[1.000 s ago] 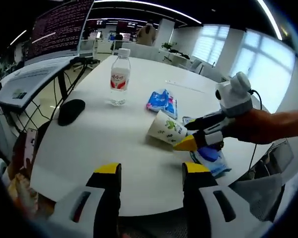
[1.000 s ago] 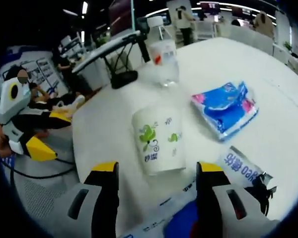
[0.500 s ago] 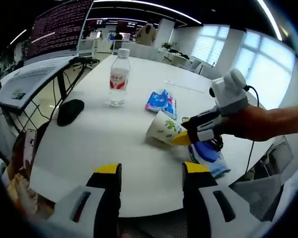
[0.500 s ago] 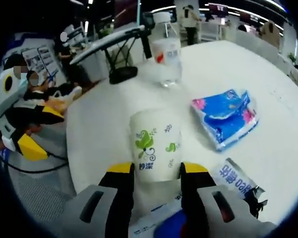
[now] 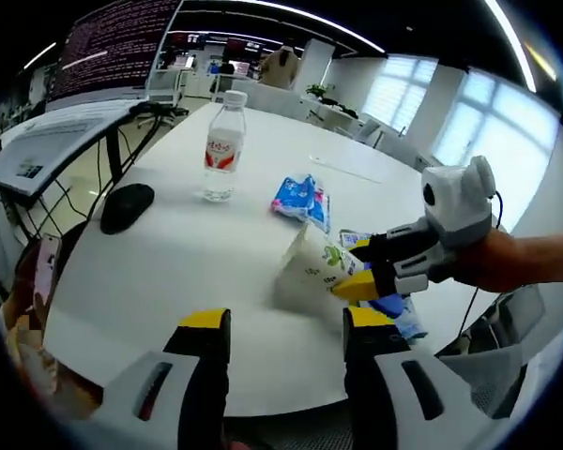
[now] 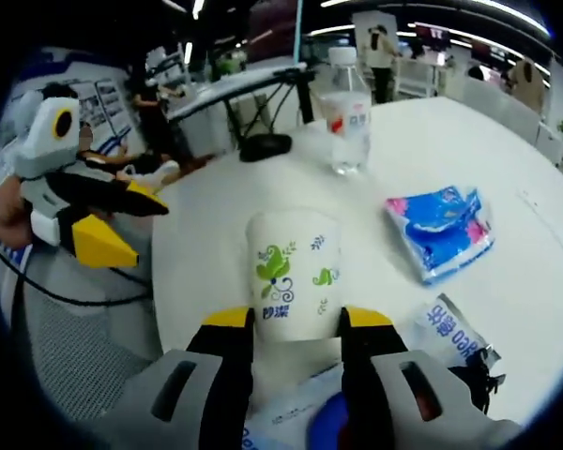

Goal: Arrange the tabletop items into an orderly group along one side of the table until the central work area is clear of visible clutter.

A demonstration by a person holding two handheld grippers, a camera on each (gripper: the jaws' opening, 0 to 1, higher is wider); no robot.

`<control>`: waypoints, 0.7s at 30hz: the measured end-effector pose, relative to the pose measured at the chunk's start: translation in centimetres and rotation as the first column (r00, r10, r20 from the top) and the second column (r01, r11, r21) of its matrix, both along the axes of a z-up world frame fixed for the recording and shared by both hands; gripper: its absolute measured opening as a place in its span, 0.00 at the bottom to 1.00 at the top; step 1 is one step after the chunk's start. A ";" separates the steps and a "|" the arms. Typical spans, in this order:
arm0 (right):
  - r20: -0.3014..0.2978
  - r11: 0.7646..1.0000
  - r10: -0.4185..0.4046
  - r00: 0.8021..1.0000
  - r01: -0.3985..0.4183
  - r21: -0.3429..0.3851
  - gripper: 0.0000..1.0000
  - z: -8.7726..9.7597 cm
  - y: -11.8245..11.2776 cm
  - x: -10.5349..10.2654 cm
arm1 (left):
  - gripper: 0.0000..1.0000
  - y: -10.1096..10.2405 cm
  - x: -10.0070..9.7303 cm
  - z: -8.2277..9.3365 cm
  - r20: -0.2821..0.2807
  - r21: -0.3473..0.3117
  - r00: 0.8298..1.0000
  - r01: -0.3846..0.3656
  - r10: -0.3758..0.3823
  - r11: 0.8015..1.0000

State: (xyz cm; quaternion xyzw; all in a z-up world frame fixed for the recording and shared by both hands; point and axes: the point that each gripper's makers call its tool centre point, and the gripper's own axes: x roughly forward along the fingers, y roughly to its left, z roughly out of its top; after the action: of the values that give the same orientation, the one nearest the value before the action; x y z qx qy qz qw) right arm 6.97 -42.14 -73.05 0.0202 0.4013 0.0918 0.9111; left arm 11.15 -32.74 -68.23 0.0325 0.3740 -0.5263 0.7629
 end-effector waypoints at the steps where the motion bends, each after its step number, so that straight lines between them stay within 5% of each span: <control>1: 0.000 0.999 0.027 1.000 -0.027 -0.028 0.35 0.1 0.2 -0.2 | 0.47 -0.1 0.0 0.1 -0.020 -0.014 1.000 -0.008 0.008 1.000; 6: -0.001 0.989 0.115 0.993 -0.115 -0.092 0.35 0.3 1.7 -1.4 | 0.47 -1.4 -2.0 0.2 -0.224 -0.122 0.975 -0.013 -0.014 0.992; 21: -0.007 0.963 0.221 0.975 -0.219 -0.159 0.35 1.0 3.4 -3.8 | 0.46 -1.9 -3.6 -0.1 -0.254 -0.134 0.965 0.035 -0.068 0.990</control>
State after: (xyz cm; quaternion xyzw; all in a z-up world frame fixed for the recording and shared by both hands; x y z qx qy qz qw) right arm 3.15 -38.76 -72.06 -0.0974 0.4023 0.1603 0.8961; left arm 7.59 -34.67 -68.31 -0.0757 0.4346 -0.5686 0.6943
